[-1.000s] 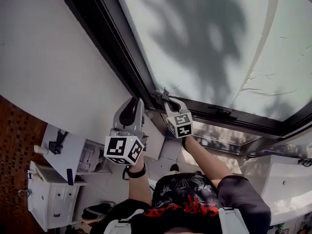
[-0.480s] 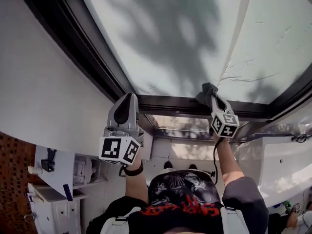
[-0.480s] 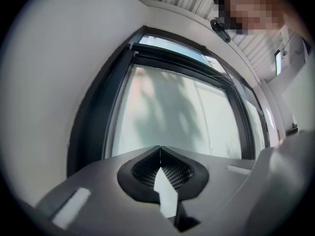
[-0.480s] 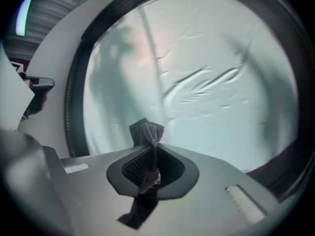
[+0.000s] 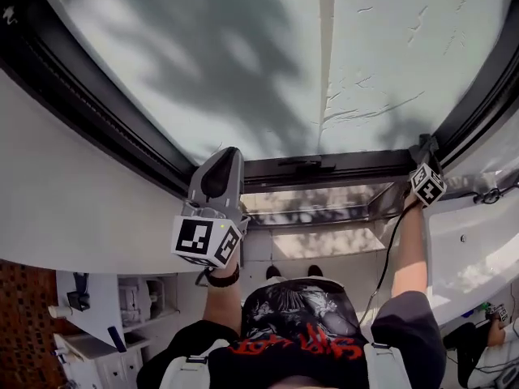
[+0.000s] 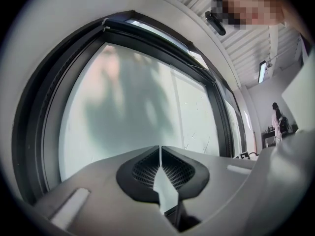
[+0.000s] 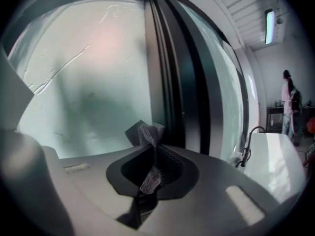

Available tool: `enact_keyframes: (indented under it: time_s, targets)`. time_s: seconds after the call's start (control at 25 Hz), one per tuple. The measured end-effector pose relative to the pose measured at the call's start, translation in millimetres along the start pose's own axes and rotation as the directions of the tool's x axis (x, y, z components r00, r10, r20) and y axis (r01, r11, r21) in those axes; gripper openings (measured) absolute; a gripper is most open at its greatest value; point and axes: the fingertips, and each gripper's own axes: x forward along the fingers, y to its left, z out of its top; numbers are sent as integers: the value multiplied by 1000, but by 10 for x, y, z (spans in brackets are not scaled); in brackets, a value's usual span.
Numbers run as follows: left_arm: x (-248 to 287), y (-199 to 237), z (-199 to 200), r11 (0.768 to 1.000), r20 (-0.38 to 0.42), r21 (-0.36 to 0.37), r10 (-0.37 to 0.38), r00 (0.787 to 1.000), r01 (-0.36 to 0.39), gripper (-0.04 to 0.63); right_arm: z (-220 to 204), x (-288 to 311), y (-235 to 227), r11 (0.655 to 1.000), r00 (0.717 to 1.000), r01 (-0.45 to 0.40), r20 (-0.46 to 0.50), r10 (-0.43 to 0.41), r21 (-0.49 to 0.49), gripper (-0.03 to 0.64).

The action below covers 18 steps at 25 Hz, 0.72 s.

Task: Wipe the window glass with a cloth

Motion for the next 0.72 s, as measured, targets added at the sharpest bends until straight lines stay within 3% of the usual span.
enact_keyframes:
  time_s: [0.08,0.16,0.2,0.28,0.32,0.4,0.48,0.52,0.6,0.64,0.72]
  targets:
    - [-26,62,-37,1000,3,4,17,1000,-17,6,83,-77,55,1000,1000,-10,16,10,7,26]
    - [-106,192,-101,998,-12,0,56,998,-56,7,96,-328,576,988,987,-150,61,152,-36,26]
    - [-152,260,-130,997,-21,-2,77,997,-77,8,74,-530,982,966,963,-250,83,255,-71,26]
    - [-263,392,-168,993,-35,-1,120,992,-120,30,-63,-1032,1954,873,869,-470,101,484,-134,26]
    - [-330,456,-177,990,-38,0,140,989,-140,38,-174,-1321,2474,802,799,-579,91,594,-146,26]
    - [-479,578,-176,984,-38,0,175,984,-175,38,-450,-1942,3490,625,627,-770,35,779,-126,26]
    - [-640,689,-157,978,-34,0,208,978,-208,38,-774,-2460,4339,459,464,-882,-30,885,-106,26]
    - [-722,732,-146,975,-31,1,224,974,-224,38,-930,-2641,4692,398,405,-912,-60,912,-101,26]
    - [-869,776,-135,969,-29,5,247,969,-247,38,-1207,-2828,5290,325,334,-941,-115,935,-95,26]
    - [-927,787,-133,967,-30,9,254,967,-254,38,-1323,-2841,5543,311,322,-946,-144,936,-96,26]
    - [-1024,820,-119,964,-33,13,267,963,-266,38,-1485,-2763,5912,316,333,-942,-201,921,-112,26]
